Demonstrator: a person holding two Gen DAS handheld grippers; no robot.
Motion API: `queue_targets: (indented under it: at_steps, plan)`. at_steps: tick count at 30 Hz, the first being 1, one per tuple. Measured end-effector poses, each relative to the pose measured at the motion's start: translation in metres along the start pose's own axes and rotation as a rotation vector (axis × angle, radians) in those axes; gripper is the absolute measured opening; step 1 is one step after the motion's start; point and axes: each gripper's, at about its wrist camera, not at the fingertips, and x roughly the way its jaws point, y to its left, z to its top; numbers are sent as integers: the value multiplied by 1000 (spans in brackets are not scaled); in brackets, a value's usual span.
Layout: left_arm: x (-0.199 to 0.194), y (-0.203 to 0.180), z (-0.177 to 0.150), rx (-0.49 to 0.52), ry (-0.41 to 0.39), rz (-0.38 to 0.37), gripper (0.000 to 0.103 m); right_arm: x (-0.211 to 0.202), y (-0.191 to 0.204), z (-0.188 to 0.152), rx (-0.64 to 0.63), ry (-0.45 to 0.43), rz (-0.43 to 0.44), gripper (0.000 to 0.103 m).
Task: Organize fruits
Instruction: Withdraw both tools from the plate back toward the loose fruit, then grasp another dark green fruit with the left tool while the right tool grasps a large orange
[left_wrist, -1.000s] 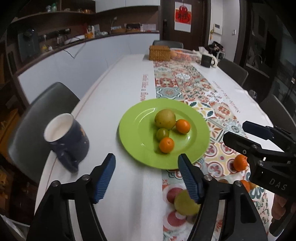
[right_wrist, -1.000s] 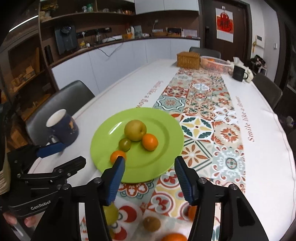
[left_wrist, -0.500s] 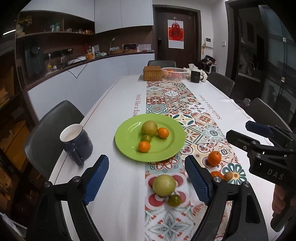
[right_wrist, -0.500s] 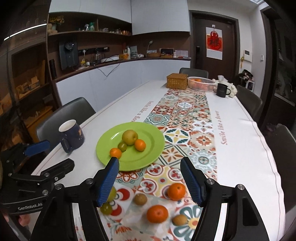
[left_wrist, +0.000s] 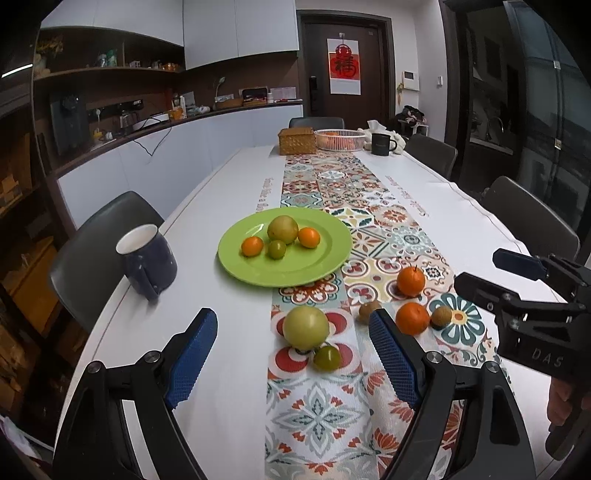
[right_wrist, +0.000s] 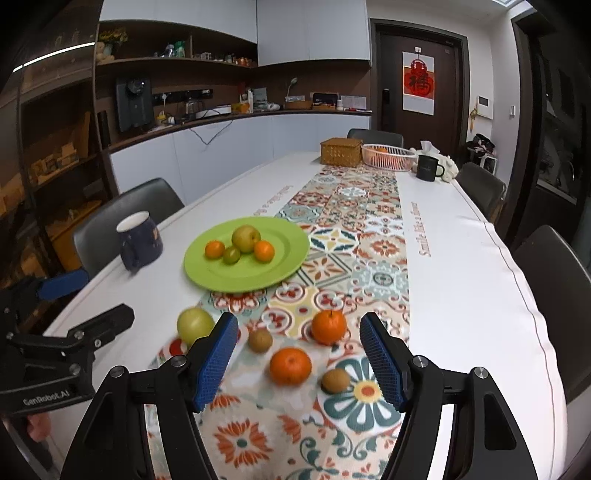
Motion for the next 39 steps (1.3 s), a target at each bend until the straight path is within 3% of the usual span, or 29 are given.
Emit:
queue_targets:
  at_steps: [15, 26, 39]
  plan:
    - [38, -18, -36, 41, 89, -4, 84, 19, 10, -39, -128, 39, -27, 69]
    - [72, -20, -43, 50, 159, -14, 69, 51, 17, -46, -191, 80, -22, 68]
    - [103, -25, -39, 30, 224, -57, 53, 83, 14, -48, -174, 147, 30, 57]
